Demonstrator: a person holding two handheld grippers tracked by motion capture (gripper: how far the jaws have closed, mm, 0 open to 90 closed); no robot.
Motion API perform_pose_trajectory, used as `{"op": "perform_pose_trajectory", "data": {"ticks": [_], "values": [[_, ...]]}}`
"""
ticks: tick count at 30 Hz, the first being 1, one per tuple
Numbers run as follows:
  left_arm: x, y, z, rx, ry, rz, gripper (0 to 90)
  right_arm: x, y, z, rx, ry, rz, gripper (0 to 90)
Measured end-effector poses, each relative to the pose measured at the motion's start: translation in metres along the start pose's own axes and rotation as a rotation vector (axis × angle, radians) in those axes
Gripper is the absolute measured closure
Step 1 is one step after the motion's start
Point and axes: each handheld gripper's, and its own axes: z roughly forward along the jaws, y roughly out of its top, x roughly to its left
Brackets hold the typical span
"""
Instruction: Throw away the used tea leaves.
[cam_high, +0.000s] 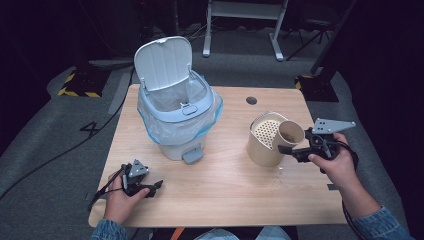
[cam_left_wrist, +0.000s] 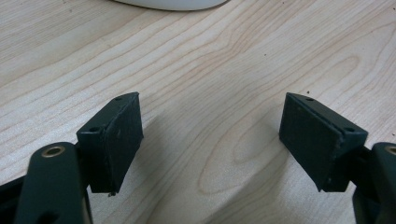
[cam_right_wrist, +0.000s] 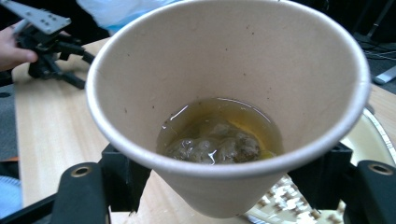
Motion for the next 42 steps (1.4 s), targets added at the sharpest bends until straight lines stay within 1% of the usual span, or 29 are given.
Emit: {"op": "perform_pose_trajectory", "data": {"ticks": [1, 2, 3, 4, 8, 11, 16, 18, 22, 24, 25, 26, 30, 35, 37, 39, 42], "values": [[0.0, 0.0, 0.0, 0.0, 0.0, 0.0, 21.9, -0.004, 0.001, 0.001, 0.0, -0.004, 0.002, 29.7], [0.0, 0.0, 0.0, 0.0, 0.0, 0.0, 21.9, -0.012, 0.004, 0.003, -0.001, -0.015, 0.0, 29.7], [0.0, 0.0, 0.0, 0.0, 0.0, 0.0, 21.9, -0.015, 0.005, 0.003, -0.001, -0.018, 0.002, 29.7], [0.0, 0.0, 0.0, 0.0, 0.0, 0.0, 21.9, -0.015, 0.005, 0.003, -0.001, -0.018, 0.002, 29.7], [0.0, 0.0, 0.0, 0.0, 0.0, -0.001, 21.9, -0.031, 0.012, 0.005, -0.011, -0.048, -0.005, 29.7], [0.0, 0.0, 0.0, -0.001, -0.001, -0.003, 21.9, -0.04, 0.015, 0.006, -0.016, -0.063, -0.01, 29.7], [0.0, 0.0, 0.0, -0.001, 0.001, 0.001, 21.9, -0.054, 0.018, 0.009, -0.01, -0.087, -0.023, 29.6], [0.0, 0.0, 0.0, -0.002, 0.002, 0.001, 22.0, -0.059, 0.019, 0.011, -0.012, -0.095, -0.037, 29.7], [0.0, 0.0, 0.0, -0.001, 0.002, 0.0, 22.0, -0.068, 0.02, 0.014, 0.002, -0.123, -0.079, 29.8], [0.0, 0.0, 0.0, -0.002, 0.002, 0.001, 22.0, -0.073, 0.02, 0.016, 0.01, -0.128, -0.09, 29.8], [0.0, 0.0, 0.0, -0.002, 0.002, 0.001, 22.0, -0.077, 0.02, 0.018, 0.016, -0.137, -0.102, 29.9], [0.0, 0.0, 0.0, -0.002, 0.002, -0.001, 22.0, -0.077, 0.02, 0.018, 0.016, -0.137, -0.102, 29.9], [0.0, 0.0, 0.0, -0.002, 0.002, -0.004, 22.1, -0.082, 0.02, 0.023, 0.028, -0.149, -0.131, 30.1], [0.0, 0.0, 0.0, -0.002, 0.002, -0.001, 22.1, -0.087, 0.02, 0.027, 0.039, -0.17, -0.185, 30.2], [0.0, 0.0, 0.0, -0.002, 0.002, -0.005, 22.1, -0.087, 0.019, 0.029, 0.054, -0.196, -0.225, 30.4], [0.0, 0.0, 0.0, -0.003, 0.001, -0.005, 22.1, -0.085, 0.02, 0.029, 0.067, -0.235, -0.284, 30.4], [0.0, 0.0, 0.0, -0.003, 0.001, -0.005, 22.1, -0.083, 0.019, 0.03, 0.084, -0.272, -0.355, 30.6]]}}
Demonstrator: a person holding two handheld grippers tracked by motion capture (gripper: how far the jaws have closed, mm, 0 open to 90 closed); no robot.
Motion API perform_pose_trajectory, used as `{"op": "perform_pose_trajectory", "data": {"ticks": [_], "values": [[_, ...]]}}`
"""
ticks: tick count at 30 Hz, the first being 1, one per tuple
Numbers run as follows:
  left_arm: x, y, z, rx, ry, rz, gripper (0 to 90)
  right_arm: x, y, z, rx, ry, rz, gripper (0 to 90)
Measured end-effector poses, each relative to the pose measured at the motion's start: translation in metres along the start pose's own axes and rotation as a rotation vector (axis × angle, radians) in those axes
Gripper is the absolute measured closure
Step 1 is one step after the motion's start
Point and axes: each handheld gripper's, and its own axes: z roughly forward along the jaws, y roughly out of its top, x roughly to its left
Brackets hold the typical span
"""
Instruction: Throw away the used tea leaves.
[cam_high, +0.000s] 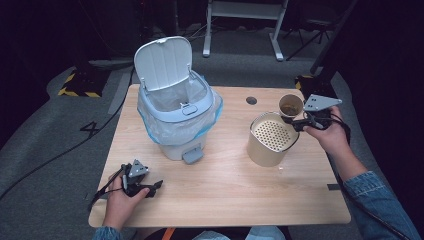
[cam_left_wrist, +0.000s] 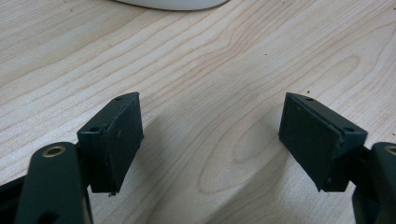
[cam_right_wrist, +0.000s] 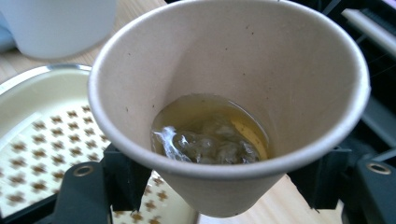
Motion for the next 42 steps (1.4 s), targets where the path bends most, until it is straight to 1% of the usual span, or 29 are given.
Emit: {"op": "perform_pose_trajectory", "data": {"ticks": [2, 4, 6, 8, 11, 14, 15, 16, 17, 18, 19, 23, 25, 26, 28, 29, 30, 31, 32, 33, 34, 35, 36, 37, 38, 39, 40, 41, 42], "values": [[0.0, 0.0, 0.0, 0.001, 0.0, 0.001, 22.1, 0.001, 0.0, 0.001, 0.01, -0.024, -0.056, 30.7], [0.0, 0.0, 0.0, 0.001, 0.0, 0.0, 22.1, 0.003, -0.001, 0.001, 0.022, -0.047, -0.102, 30.8], [0.0, 0.0, 0.0, 0.001, 0.001, 0.004, 22.0, 0.004, -0.002, 0.001, 0.028, -0.069, -0.173, 31.1], [0.0, 0.0, 0.0, 0.001, 0.001, 0.004, 22.0, 0.006, -0.002, 0.001, 0.038, -0.077, -0.219, 31.4], [0.0, 0.0, 0.0, 0.0, 0.0, 0.0, 22.0, 0.009, -0.001, 0.0, 0.052, -0.094, -0.316, 31.6], [0.0, 0.0, 0.0, 0.0, 0.0, 0.0, 22.0, 0.013, 0.001, -0.001, 0.059, -0.11, -0.388, 31.6], [0.0, 0.0, 0.0, 0.0, 0.0, 0.001, 22.0, 0.015, 0.001, -0.002, 0.067, -0.121, -0.42, 31.6], [0.0, 0.0, 0.0, 0.001, 0.0, 0.001, 22.0, 0.016, 0.002, -0.002, 0.081, -0.131, -0.466, 31.6], [0.0, 0.0, 0.0, 0.001, 0.0, 0.0, 22.1, 0.017, 0.002, -0.001, 0.083, -0.132, -0.496, 31.6], [0.0, 0.0, 0.0, 0.001, 0.0, 0.001, 22.1, 0.02, 0.003, -0.001, 0.09, -0.147, -0.537, 31.6], [0.0, 0.0, 0.0, 0.001, 0.0, 0.0, 22.0, 0.021, 0.003, -0.001, 0.101, -0.156, -0.561, 31.7], [0.0, 0.0, 0.0, 0.001, 0.001, 0.004, 22.1, 0.03, 0.005, 0.001, 0.153, -0.21, -0.711, 31.8], [0.0, 0.0, 0.0, 0.0, 0.0, -0.001, 22.1, 0.034, 0.005, 0.003, 0.177, -0.221, -0.757, 31.8], [0.0, 0.0, 0.0, 0.001, 0.0, 0.0, 22.1, 0.036, 0.006, 0.004, 0.196, -0.239, -0.795, 31.8], [0.0, 0.0, 0.0, 0.001, 0.0, 0.0, 22.1, 0.038, 0.006, 0.005, 0.214, -0.249, -0.821, 31.9], [0.0, 0.0, 0.0, 0.001, 0.001, 0.004, 22.0, 0.04, 0.006, 0.005, 0.219, -0.261, -0.845, 31.9], [0.0, 0.0, 0.0, 0.001, 0.001, 0.001, 22.0, 0.042, 0.006, 0.005, 0.238, -0.289, -0.896, 32.0], [0.0, 0.0, 0.0, 0.001, 0.0, 0.0, 22.0, 0.044, 0.005, 0.005, 0.259, -0.308, -0.929, 32.1], [0.0, 0.0, 0.0, 0.001, 0.001, 0.005, 22.1, 0.046, 0.005, 0.005, 0.267, -0.323, -0.958, 32.2], [0.0, 0.0, 0.0, 0.001, 0.001, 0.004, 22.0, 0.047, 0.005, 0.006, 0.272, -0.341, -1.002, 32.2], [0.0, 0.0, 0.0, 0.0, 0.001, 0.004, 22.1, 0.05, 0.004, 0.006, 0.294, -0.363, -1.05, 32.2], [0.0, 0.0, 0.0, 0.0, 0.0, 0.0, 22.0, 0.053, 0.004, 0.006, 0.321, -0.396, -1.113, 32.3], [0.0, 0.0, 0.0, 0.001, 0.001, 0.001, 22.0, 0.055, 0.004, 0.007, 0.336, -0.412, -1.159, 32.3], [0.0, 0.0, 0.0, 0.0, 0.001, 0.0, 22.0, 0.056, 0.004, 0.008, 0.344, -0.423, -1.191, 32.3], [0.0, 0.0, 0.0, 0.001, 0.001, 0.0, 22.1, 0.06, 0.003, 0.008, 0.375, -0.457, -1.266, 32.3], [0.0, 0.0, 0.0, 0.001, 0.001, 0.001, 22.0, 0.062, 0.003, 0.009, 0.38, -0.471, -1.314, 32.3], [0.0, 0.0, 0.0, 0.001, 0.001, 0.004, 22.0, 0.066, 0.002, 0.01, 0.395, -0.502, -1.386, 32.4], [0.0, 0.0, 0.0, 0.001, 0.001, 0.004, 22.0, 0.069, 0.001, 0.011, 0.406, -0.518, -1.42, 32.3], [0.0, 0.0, 0.0, 0.001, 0.001, 0.004, 22.0, 0.072, 0.0, 0.012, 0.422, -0.55, -1.485, 32.3]]}}
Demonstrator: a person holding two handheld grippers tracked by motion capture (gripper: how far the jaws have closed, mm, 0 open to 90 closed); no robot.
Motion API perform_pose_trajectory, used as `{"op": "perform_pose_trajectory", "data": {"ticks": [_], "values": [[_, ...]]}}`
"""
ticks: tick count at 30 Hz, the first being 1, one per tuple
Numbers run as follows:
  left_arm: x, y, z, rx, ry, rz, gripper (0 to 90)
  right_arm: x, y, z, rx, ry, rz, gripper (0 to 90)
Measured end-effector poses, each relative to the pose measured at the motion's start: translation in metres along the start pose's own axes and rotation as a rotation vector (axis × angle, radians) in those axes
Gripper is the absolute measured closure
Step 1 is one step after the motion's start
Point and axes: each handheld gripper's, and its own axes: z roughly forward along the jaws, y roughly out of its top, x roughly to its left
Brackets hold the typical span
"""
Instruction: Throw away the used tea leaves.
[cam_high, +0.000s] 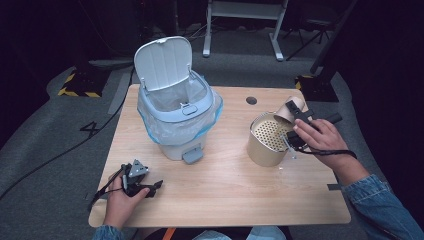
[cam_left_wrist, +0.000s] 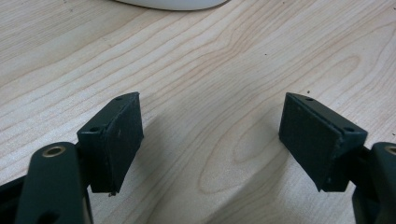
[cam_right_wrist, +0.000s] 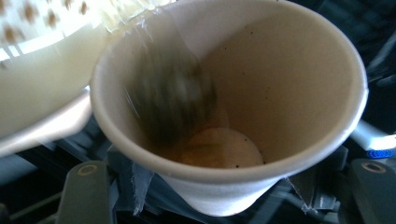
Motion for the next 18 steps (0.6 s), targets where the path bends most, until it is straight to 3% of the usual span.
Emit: {"op": "perform_pose_trajectory", "data": {"ticks": [2, 4, 6, 10, 18], "values": [[0.0, 0.0, 0.0, -0.001, -0.001, -0.004, 22.1, 0.003, 0.006, -0.003, 0.043, -0.059, -0.115, 32.4], [0.0, 0.0, 0.0, 0.0, 0.0, 0.001, 22.1, 0.005, 0.011, -0.006, 0.057, -0.1, -0.193, 32.4], [0.0, 0.0, 0.0, 0.0, -0.001, -0.003, 22.1, 0.006, 0.014, -0.008, 0.076, -0.129, -0.24, 32.4], [0.0, 0.0, 0.0, 0.0, -0.001, -0.004, 22.1, 0.005, 0.016, -0.011, 0.084, -0.17, -0.256, 32.4], [0.0, 0.0, 0.0, 0.0, 0.0, 0.0, 22.1, 0.002, 0.018, -0.014, 0.075, -0.188, -0.263, 32.3]]}}
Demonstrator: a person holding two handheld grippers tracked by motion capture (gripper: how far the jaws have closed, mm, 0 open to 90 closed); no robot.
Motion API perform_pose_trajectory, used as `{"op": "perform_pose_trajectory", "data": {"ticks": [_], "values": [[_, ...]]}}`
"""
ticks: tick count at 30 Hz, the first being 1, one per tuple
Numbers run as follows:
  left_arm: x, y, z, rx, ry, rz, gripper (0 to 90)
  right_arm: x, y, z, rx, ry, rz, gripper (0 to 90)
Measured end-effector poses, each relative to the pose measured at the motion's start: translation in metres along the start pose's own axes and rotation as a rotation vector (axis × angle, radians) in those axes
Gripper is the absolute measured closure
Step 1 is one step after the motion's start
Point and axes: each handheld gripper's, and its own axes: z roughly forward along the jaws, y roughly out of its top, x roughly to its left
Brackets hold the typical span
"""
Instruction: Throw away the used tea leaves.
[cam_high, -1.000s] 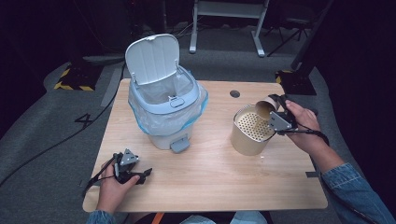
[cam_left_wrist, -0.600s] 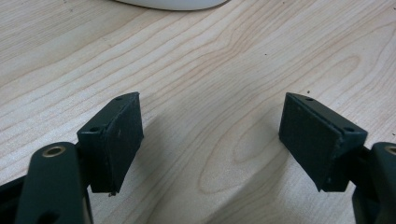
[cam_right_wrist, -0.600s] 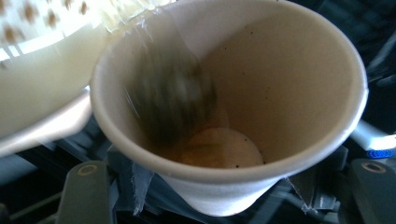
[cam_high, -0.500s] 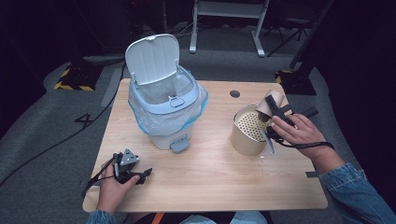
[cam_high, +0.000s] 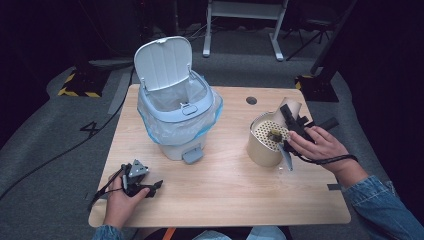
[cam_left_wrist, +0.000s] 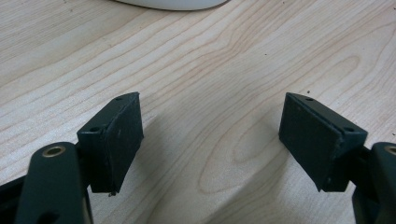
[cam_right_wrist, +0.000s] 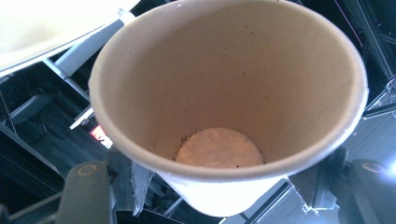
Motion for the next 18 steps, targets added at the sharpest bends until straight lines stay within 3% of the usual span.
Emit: {"op": "perform_pose_trajectory", "data": {"ticks": [4, 12, 16, 18], "values": [[0.0, 0.0, 0.0, 0.0, -0.001, -0.003, 22.0, 0.0, 0.0, 0.0, -0.003, 0.01, 0.008, 32.2], [0.0, 0.0, 0.0, -0.001, -0.001, -0.006, 22.0, 0.0, -0.004, 0.001, -0.004, 0.025, 0.072, 31.9], [0.0, 0.0, 0.0, 0.0, 0.0, -0.002, 22.0, 0.0, -0.008, 0.003, -0.039, 0.063, 0.175, 31.6], [0.0, 0.0, 0.0, -0.001, -0.001, -0.006, 22.1, -0.001, -0.013, 0.006, -0.068, 0.11, 0.282, 31.5]]}}
